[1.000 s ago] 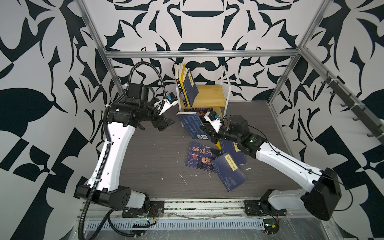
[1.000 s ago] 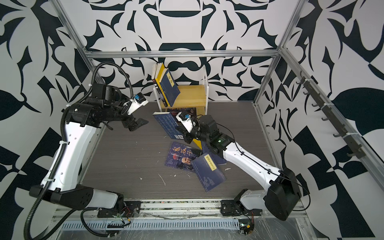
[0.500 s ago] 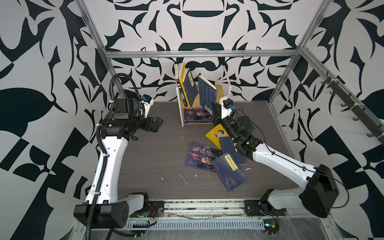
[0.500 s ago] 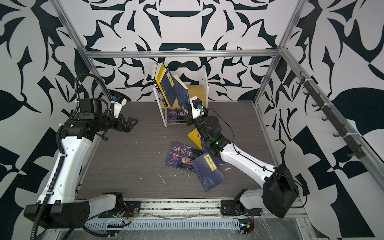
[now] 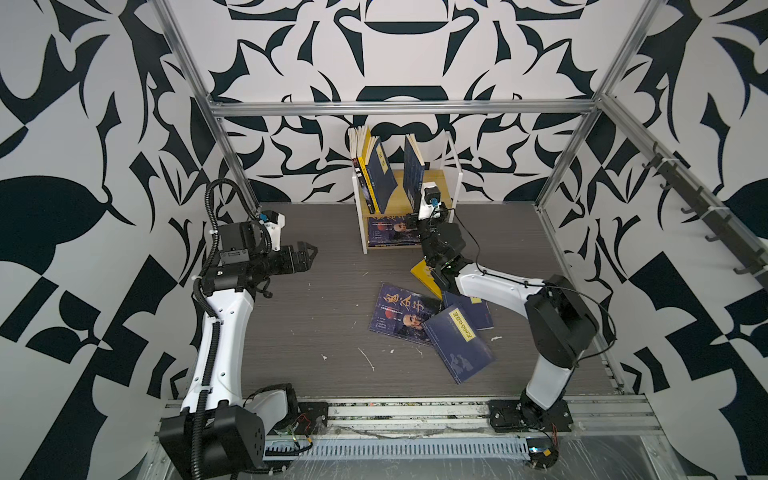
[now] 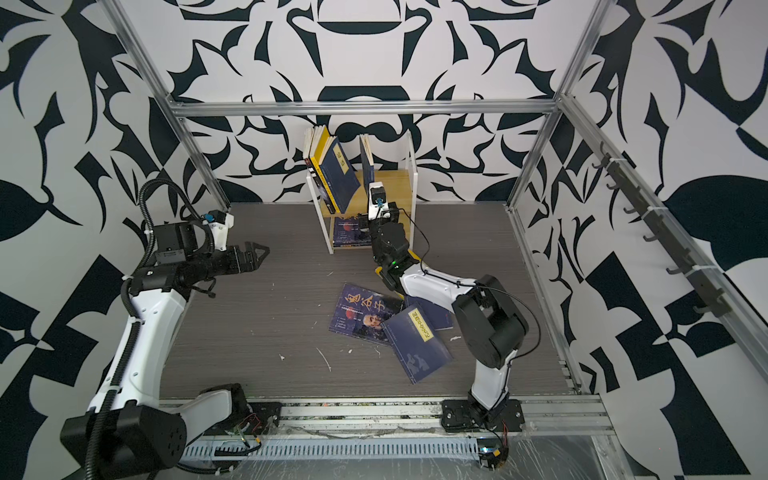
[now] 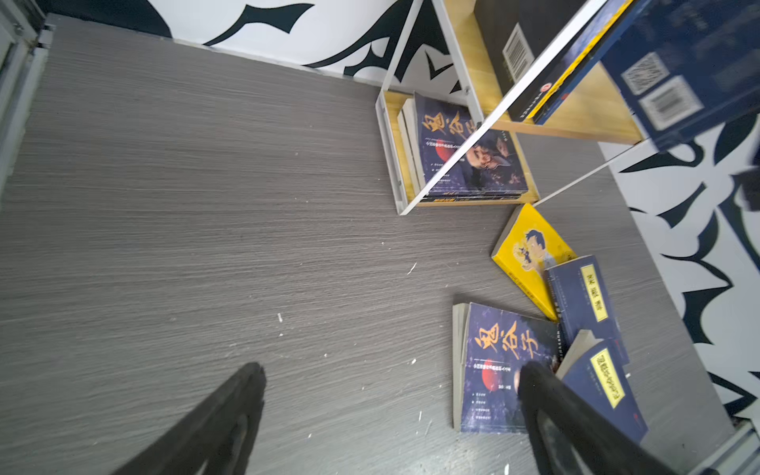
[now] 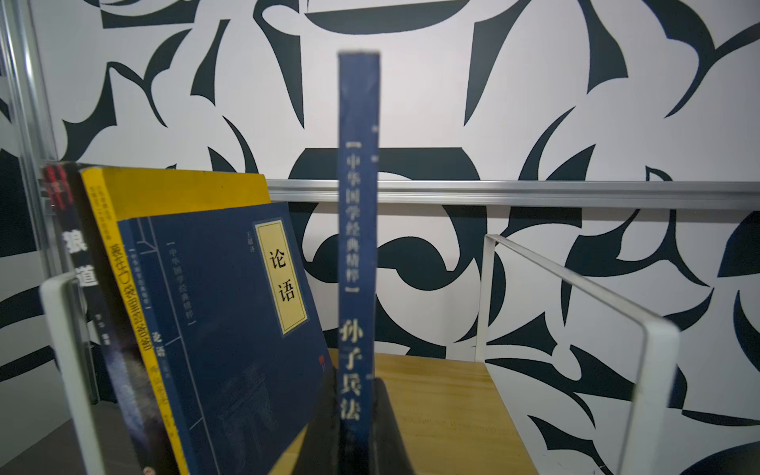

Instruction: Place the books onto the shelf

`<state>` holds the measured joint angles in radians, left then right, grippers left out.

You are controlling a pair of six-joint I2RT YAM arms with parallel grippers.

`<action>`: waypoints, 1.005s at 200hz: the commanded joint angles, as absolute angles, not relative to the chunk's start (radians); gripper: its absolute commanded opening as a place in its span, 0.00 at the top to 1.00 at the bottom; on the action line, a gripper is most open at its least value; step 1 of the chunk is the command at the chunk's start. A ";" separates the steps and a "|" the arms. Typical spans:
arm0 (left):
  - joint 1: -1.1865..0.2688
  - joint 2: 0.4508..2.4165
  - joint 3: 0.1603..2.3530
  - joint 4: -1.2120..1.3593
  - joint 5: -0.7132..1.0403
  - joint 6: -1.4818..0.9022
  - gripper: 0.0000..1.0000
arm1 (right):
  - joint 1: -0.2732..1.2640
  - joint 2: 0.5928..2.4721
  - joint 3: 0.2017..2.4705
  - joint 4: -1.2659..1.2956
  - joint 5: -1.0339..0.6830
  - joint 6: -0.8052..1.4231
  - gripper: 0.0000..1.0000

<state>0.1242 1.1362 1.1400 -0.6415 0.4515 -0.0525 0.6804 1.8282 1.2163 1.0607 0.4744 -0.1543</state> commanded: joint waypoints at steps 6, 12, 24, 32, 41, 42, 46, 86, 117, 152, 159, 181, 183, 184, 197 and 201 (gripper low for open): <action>0.125 1.111 1.135 -0.591 0.508 -0.094 0.00 | 0.684 1.890 1.333 1.190 0.490 -0.106 1.00; 0.125 1.113 1.134 -0.590 0.508 -0.094 0.00 | 0.684 1.910 1.352 1.187 0.480 -0.094 1.00; 0.126 1.114 1.132 -0.585 0.508 -0.094 0.00 | 0.683 1.943 1.383 1.180 0.462 -0.076 1.00; 0.128 1.115 1.129 -0.583 0.511 -0.094 0.00 | 0.687 1.962 1.402 1.178 0.459 -0.065 1.00; 0.129 1.115 1.126 -0.580 0.513 -0.095 0.00 | 0.687 1.982 1.421 1.175 0.451 -0.055 1.00; 0.128 1.116 1.126 -0.580 0.514 -0.094 0.00 | 0.687 1.985 1.424 1.175 0.449 -0.054 1.00; 0.127 1.118 1.125 -0.578 0.513 -0.095 0.00 | 0.687 1.994 1.432 1.174 0.442 -0.050 1.00; 0.128 1.125 1.121 -0.571 0.517 -0.098 0.00 | 0.690 2.073 1.504 1.142 0.416 -0.017 1.00; 0.129 1.127 1.120 -0.569 0.517 -0.097 0.00 | 0.693 2.097 1.519 1.130 0.380 0.000 1.00; 0.127 1.130 1.117 -0.563 0.521 -0.096 0.00 | 0.696 2.122 1.530 1.091 0.340 0.013 1.00; 0.129 1.131 1.117 -0.562 0.522 -0.097 0.00 | 0.698 2.130 1.533 1.081 0.334 0.013 1.00; 0.130 1.129 1.112 -0.561 0.524 -0.097 0.00 | 0.700 2.143 1.536 1.065 0.309 0.015 1.00; 0.131 1.129 1.112 -0.560 0.523 -0.096 0.00 | 0.700 2.144 1.536 1.064 0.307 0.015 1.00; 0.132 1.128 1.111 -0.560 0.524 -0.096 0.00 | 0.701 2.144 1.536 1.063 0.305 0.014 1.00; 0.131 1.125 1.107 -0.558 0.523 -0.095 0.00 | 0.701 2.146 1.531 1.056 0.296 0.015 1.00; 0.131 1.125 1.106 -0.558 0.524 -0.095 0.00 | 0.700 2.146 1.529 1.054 0.292 0.013 1.00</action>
